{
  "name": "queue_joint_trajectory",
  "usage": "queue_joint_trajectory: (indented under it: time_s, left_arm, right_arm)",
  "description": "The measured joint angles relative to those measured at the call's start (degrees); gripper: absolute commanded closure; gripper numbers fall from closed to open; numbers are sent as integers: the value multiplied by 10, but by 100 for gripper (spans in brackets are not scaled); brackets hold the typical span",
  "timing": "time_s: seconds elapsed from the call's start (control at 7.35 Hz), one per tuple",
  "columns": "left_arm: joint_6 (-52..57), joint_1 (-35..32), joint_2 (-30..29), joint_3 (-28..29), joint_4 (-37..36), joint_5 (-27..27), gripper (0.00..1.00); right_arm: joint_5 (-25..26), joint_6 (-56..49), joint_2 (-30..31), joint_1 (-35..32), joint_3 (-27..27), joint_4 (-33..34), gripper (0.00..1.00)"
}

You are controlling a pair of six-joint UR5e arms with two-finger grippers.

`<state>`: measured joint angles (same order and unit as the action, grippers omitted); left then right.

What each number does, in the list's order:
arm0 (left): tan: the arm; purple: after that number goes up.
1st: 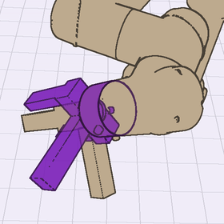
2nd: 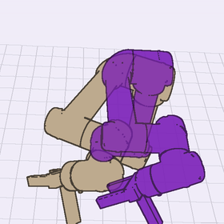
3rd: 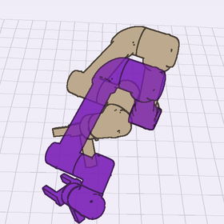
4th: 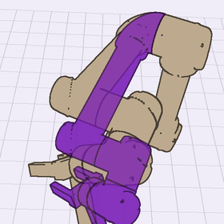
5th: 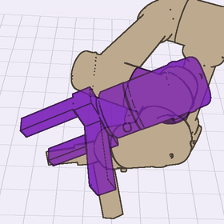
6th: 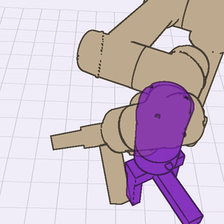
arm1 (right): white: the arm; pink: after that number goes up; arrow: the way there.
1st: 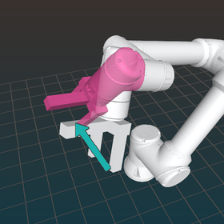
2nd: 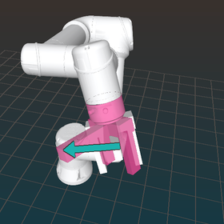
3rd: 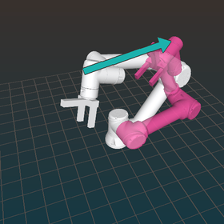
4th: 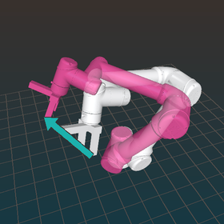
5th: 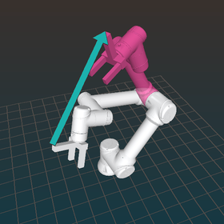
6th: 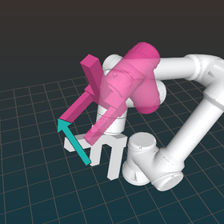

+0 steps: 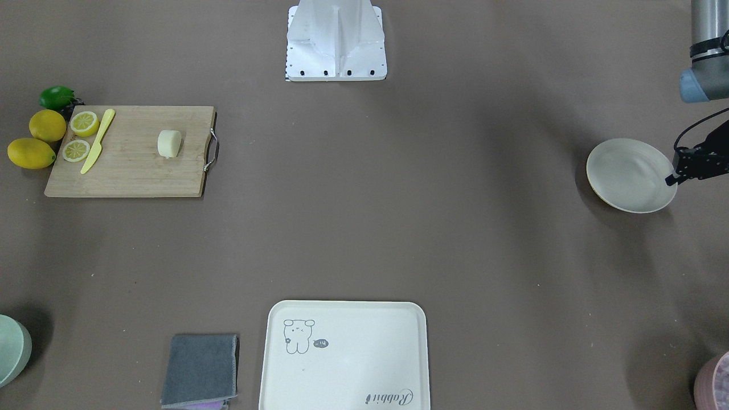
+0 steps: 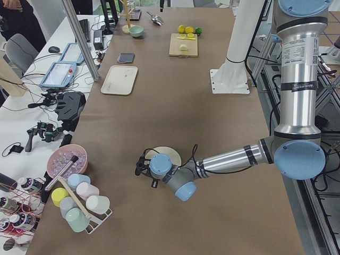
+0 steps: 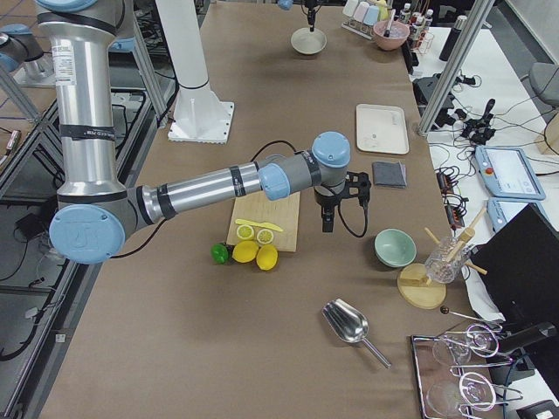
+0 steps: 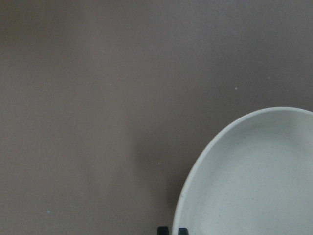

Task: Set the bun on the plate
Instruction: 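Move the left gripper toward the white plate while the right gripper approaches the cutting board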

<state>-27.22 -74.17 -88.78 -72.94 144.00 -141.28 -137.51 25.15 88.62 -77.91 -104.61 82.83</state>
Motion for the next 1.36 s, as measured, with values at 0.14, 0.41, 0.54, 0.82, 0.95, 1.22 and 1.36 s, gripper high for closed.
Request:
queue_joint_trajectory:
  time_s: [0.14,0.41,0.54,0.82,0.95,1.22,1.36]
  left_arm:
    - [-6,-10,-12,-20,-31,-20,100]
    - [-86,-8,-48,-51,-48,-38,100]
    - [-147,8,-61,-76,-46,-32,100]
    - [-288,82,-80,-143,-44,26,100]
    - [-361,133,-102,-167,-46,73,100]
    - [-463,214,-164,-185,-81,155,100]
    - [-489,245,-195,-195,-123,194,100]
  right_arm:
    - [1,0,0,4,1,-10,0]
    - [20,13,-8,28,0,-18,0]
    - [40,36,-23,51,0,-19,0]
    - [71,93,-55,104,-1,-20,0]
    - [87,132,-64,137,-11,-22,0]
    - [115,235,-65,202,-51,-24,0]
    - [128,290,-62,237,-71,-25,0]
